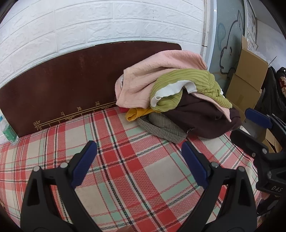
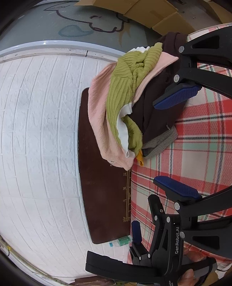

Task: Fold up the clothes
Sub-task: 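Move both grippers toward the clothes pile on the bed, then grasp the green knit sweater in the pile with both grippers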

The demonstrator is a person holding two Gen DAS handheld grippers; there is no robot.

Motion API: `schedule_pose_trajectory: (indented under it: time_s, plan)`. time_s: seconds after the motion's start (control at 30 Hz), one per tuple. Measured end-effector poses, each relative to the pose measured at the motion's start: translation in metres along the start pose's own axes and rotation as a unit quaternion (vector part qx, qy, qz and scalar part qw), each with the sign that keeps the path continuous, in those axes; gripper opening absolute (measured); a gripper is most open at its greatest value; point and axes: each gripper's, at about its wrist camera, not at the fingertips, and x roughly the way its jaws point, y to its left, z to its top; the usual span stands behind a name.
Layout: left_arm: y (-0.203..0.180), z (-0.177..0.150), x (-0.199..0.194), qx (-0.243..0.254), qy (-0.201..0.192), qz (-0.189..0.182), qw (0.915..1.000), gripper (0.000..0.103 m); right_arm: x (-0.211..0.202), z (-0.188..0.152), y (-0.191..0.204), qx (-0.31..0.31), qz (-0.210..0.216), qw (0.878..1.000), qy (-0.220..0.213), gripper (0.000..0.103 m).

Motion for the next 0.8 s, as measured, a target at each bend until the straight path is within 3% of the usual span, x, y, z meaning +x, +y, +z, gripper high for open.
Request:
schedule_pose_trajectory:
  time_s: [0.33,0.5,0.8]
  plan:
    - [0.011,0.006,0.025,-0.008,0.018,-0.005,0.9998,0.096,0.033,0.013,-0.006,-0.044,-0.017,0.999,0.019,0.079]
    - [0.018,0.01,0.051,-0.01,0.036,-0.004,0.9993,0.096,0.082,0.033,-0.02,-0.077,-0.03,0.996,0.044,0.079]
    - [0.03,0.009,0.084,-0.022,0.058,-0.006,0.9981,0.096,0.19,0.056,-0.012,-0.239,-0.104,0.961,0.094,0.077]
